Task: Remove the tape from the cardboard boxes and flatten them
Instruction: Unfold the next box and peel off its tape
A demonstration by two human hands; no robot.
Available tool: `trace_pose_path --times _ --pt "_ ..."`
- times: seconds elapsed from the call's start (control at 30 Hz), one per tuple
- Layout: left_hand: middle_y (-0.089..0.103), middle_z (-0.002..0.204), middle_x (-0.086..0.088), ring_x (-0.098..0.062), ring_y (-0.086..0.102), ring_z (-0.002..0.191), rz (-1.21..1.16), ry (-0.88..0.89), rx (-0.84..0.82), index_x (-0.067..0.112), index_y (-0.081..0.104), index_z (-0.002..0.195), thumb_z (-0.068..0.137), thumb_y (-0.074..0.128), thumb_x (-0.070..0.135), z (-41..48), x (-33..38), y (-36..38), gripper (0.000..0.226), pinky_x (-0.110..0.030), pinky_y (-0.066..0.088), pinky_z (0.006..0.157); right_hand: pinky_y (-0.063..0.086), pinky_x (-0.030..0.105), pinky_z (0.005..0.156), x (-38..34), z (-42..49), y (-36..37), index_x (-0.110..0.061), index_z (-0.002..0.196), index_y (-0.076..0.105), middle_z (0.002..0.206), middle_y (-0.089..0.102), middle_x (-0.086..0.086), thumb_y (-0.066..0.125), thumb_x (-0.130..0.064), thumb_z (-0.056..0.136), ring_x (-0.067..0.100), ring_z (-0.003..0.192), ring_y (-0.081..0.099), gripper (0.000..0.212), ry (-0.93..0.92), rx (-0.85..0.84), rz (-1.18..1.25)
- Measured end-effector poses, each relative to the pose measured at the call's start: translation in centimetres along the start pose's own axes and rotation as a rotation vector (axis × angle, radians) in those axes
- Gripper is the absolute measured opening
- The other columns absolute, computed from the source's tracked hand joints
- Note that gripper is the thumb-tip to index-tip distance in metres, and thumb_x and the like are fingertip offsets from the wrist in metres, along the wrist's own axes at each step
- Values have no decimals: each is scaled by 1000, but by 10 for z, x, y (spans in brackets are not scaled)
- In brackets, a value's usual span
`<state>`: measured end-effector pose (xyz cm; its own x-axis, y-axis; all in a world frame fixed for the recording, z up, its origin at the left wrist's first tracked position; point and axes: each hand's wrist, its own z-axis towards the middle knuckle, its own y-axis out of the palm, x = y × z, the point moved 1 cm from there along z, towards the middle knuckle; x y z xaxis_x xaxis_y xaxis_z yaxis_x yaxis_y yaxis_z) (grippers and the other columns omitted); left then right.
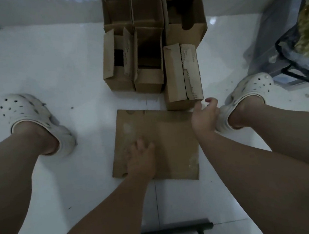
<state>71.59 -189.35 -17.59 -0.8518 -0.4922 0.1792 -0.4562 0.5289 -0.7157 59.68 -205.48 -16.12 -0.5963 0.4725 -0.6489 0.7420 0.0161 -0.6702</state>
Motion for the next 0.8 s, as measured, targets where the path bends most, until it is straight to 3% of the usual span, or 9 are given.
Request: trace_pose_path --times 0.07,0.13,0.2,0.3,0.43,0.5,0.6,0.67,0.8 --pt "0 154 -9 -39 7 138 7 -20 -118 30 27 139 88 52 18 -4 2 11 58 -60 15 111 35 28 81 -12 -7 6 -16 137 39 138 36 18 48 -16 95 24 103 45 43 -94 22 2" --pt "-10 157 -2 -40 -4 142 -7 -69 -194 38 19 145 93 48 19 -6 -2 18 62 -65 6 111 37 32 94 -22 -16 10 -19 143 37 145 28 17 50 -15 92 30 119 41 53 -213 29 -36" --pt "-19 157 6 -40 -14 142 -6 -99 -241 43 7 147 95 46 19 -7 -8 20 69 -68 3 109 31 44 107 -29 -22 16 -26 142 41 152 20 16 52 -35 92 35 133 28 52 -307 -44 -137" --pt "-21 156 7 -40 -17 142 -15 -141 -216 42 -6 148 94 48 19 -6 -18 19 79 -69 3 108 24 52 114 -36 -16 20 -37 138 45 158 6 8 45 -70 86 34 141 13 62 -353 -192 -346" --pt "-18 157 0 -44 -6 141 -68 -226 -231 50 -4 144 93 47 27 -7 -32 17 75 -66 5 110 20 59 114 -48 2 19 -39 145 28 159 -3 11 64 -69 75 39 144 9 83 -263 -252 -483" --pt "-17 157 -8 -46 -1 140 -137 -359 -282 56 -6 141 96 42 37 -4 -35 19 69 -65 5 110 15 64 112 -53 6 19 -42 147 17 159 -5 11 69 -68 71 39 144 11 95 -186 -286 -515" --pt "-11 158 -12 -42 0 142 -277 -412 -374 48 -4 145 98 38 44 2 -29 15 63 -57 3 114 14 68 111 -54 9 18 -45 149 4 159 -6 12 70 -68 71 39 144 9 105 -92 -298 -492" --pt "-7 159 -4 -36 -1 144 -460 -407 -418 39 -1 148 98 32 47 6 -23 13 60 -53 0 116 22 64 110 -52 12 16 -45 150 -1 157 1 15 71 -61 74 42 140 15 106 -20 -287 -463" --pt "-26 154 2 -40 -12 141 -214 -498 -449 39 -15 146 98 27 47 14 -25 16 64 -69 -5 108 35 49 96 -46 16 7 -41 150 6 145 22 16 72 -50 76 41 128 29 99 -14 -206 -337"
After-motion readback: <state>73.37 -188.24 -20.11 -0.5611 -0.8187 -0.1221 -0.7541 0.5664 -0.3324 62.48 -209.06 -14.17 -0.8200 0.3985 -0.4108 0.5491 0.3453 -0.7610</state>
